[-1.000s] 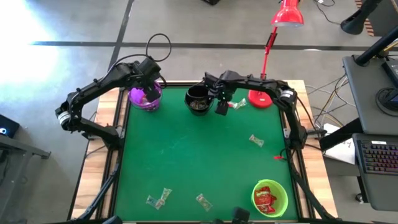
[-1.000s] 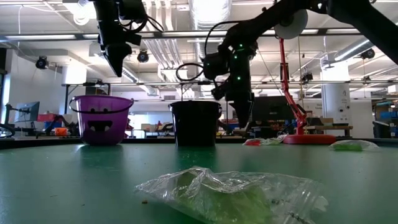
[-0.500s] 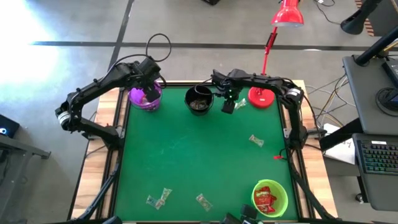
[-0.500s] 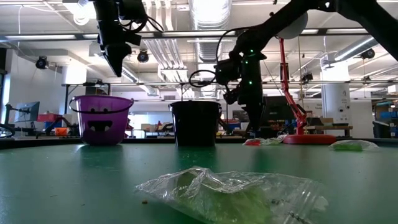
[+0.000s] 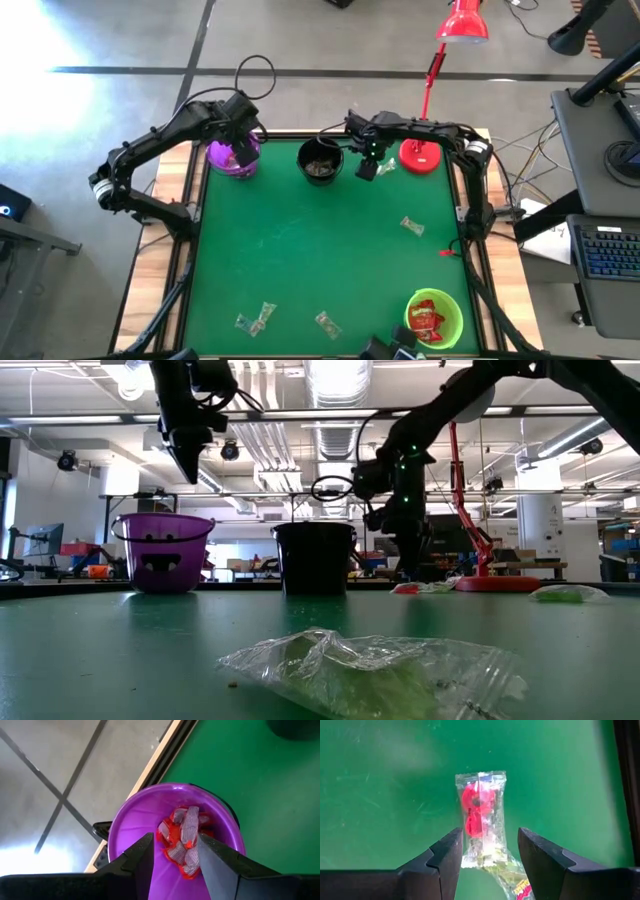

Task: Sort candy
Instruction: Put the red gummy into the black bucket, then put the green gummy into the black bucket

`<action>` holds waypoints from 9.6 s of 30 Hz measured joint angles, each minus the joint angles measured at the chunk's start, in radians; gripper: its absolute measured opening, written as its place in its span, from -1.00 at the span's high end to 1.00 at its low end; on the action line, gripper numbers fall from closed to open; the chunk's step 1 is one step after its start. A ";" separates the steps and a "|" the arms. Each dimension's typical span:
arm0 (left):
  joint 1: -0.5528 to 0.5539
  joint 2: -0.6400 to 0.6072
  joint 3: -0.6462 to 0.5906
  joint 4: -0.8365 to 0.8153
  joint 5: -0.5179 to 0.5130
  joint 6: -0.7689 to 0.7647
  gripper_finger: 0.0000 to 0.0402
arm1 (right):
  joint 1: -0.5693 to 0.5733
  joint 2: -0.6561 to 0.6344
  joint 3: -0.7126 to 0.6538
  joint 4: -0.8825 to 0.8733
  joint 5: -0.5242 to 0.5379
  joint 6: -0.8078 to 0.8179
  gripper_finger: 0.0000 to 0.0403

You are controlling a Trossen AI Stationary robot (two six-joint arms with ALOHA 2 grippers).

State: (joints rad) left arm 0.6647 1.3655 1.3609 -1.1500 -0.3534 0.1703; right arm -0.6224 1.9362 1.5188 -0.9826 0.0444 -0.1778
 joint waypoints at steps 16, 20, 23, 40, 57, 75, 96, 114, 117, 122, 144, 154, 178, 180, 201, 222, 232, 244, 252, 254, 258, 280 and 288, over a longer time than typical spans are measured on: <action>0.000 0.000 0.000 -0.024 -0.001 0.000 0.34 | -0.013 0.000 -0.072 0.060 0.016 0.057 0.11; 0.000 0.000 0.000 -0.024 -0.001 0.000 0.34 | -0.013 0.000 -0.072 0.060 0.019 0.090 0.17; 0.000 0.000 0.000 -0.024 -0.001 0.000 0.34 | -0.013 0.000 -0.072 0.060 0.028 0.093 0.19; 0.000 0.001 -0.001 -0.012 -0.001 -0.003 0.34 | -0.013 0.011 -0.075 0.064 0.072 0.101 0.46; 0.000 0.001 -0.001 -0.010 -0.002 -0.003 0.34 | -0.013 0.011 -0.075 0.055 0.068 0.153 0.96; 0.000 0.002 -0.001 -0.009 -0.002 -0.003 0.34 | -0.008 -0.187 -0.075 0.021 -0.030 0.247 0.96; 0.000 0.002 -0.001 -0.027 -0.006 -0.022 0.34 | 0.064 -0.362 -0.075 0.442 -0.393 0.352 0.96; 0.000 0.002 -0.001 -0.063 -0.006 -0.036 0.34 | 0.089 -0.211 -0.074 0.498 -0.393 0.353 0.95; 0.000 0.002 -0.001 -0.076 -0.006 -0.032 0.34 | 0.089 -0.192 -0.058 0.498 -0.392 0.343 0.95; 0.000 0.002 -0.001 -0.087 -0.006 -0.032 0.34 | 0.096 -0.185 -0.022 0.494 -0.393 0.292 0.92; 0.000 0.014 -0.001 -0.104 0.005 -0.108 0.34 | 0.110 -0.189 0.144 0.481 -0.332 0.254 0.41; 0.000 0.111 -0.001 -0.135 -0.053 -0.115 0.34 | 0.109 -0.190 0.262 0.460 -0.331 0.218 0.41; -0.022 0.058 0.185 -0.398 0.306 -0.245 -0.02 | 0.069 -0.190 0.294 0.291 -0.016 0.230 0.34; -0.058 0.022 0.134 -0.377 0.359 -0.276 -0.02 | 0.069 -0.191 0.294 0.263 -0.017 0.215 0.34; -0.903 -0.120 -0.324 0.042 0.392 -1.233 -0.02 | 0.077 -0.200 0.445 -0.044 -0.021 0.125 0.32; -1.223 0.231 -0.274 0.392 0.494 -1.771 -0.02 | 0.077 -0.200 0.487 -0.118 -0.021 0.125 0.32; -1.261 0.354 -0.275 0.482 0.543 -1.780 -0.02 | 0.099 -0.200 0.486 -0.130 -0.026 0.140 0.33; -1.284 0.458 -0.243 0.583 0.582 -1.788 -0.02 | 0.123 -0.200 0.486 -0.144 -0.026 0.141 0.34; -1.288 0.493 -0.241 0.580 0.588 -1.764 -0.02 | 0.130 -0.200 0.486 -0.148 -0.026 0.141 0.36; -1.288 0.496 -0.240 0.576 0.587 -1.734 0.02 | 0.131 -0.200 0.486 -0.148 -0.026 0.141 0.37; -1.288 0.496 -0.240 0.550 0.584 -1.694 0.17 | 0.132 -0.200 0.486 -0.150 -0.026 0.140 0.38; -1.277 0.461 -0.163 0.365 0.523 -1.436 0.99 | 0.131 -0.200 0.486 -0.231 -0.017 0.101 0.39; -1.214 0.390 -0.161 0.304 0.481 -1.355 1.00 | 0.132 -0.200 0.486 -0.303 -0.016 0.099 0.40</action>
State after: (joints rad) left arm -0.5488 1.7558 1.2003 -0.8456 0.1274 -1.1851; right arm -0.4908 1.7359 2.0045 -1.2857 0.0281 -0.0788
